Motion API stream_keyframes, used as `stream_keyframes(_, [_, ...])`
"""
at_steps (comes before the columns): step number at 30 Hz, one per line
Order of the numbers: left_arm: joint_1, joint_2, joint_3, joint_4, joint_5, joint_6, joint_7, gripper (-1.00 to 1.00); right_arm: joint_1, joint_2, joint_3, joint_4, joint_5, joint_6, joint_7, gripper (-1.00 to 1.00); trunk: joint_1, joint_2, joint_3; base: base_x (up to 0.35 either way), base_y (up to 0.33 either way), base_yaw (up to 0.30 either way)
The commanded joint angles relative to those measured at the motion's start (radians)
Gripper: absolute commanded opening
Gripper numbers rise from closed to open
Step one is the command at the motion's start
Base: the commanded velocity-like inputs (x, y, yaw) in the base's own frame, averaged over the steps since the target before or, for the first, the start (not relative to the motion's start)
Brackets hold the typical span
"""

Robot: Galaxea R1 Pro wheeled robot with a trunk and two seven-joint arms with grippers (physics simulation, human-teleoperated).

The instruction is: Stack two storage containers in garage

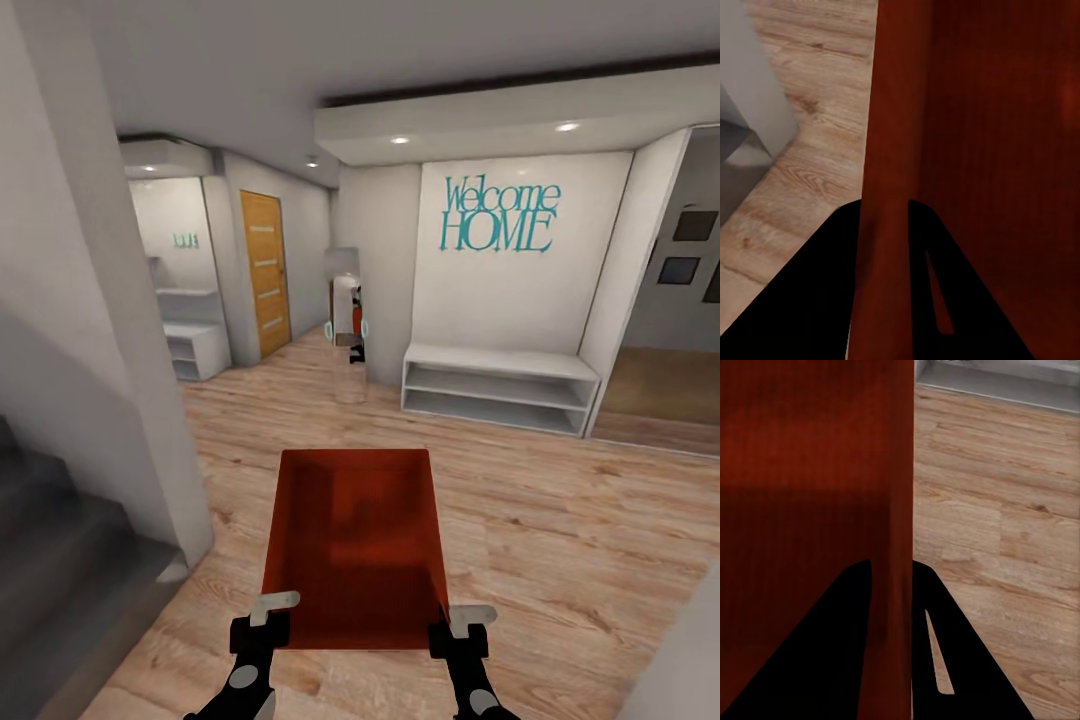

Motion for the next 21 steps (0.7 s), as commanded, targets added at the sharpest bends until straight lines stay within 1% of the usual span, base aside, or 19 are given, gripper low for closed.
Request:
stream_keyframes(1, [-0.001,-0.001,-0.008,0.003,0.020,0.076,0.007,-1.00,-0.002,0.000,-0.004,-0.007,-0.015,-0.044,-0.018,-1.00,0.001,-0.002,-0.002,0.321,0.000,0.000])
stream_keyframes(21, [-0.001,-0.001,-0.008,0.003,0.020,0.076,0.007,-1.00,-0.002,-0.001,-0.004,-0.007,-0.016,-0.044,-0.018,-1.00,0.001,-0.002,-0.002,0.321,0.000,0.000])
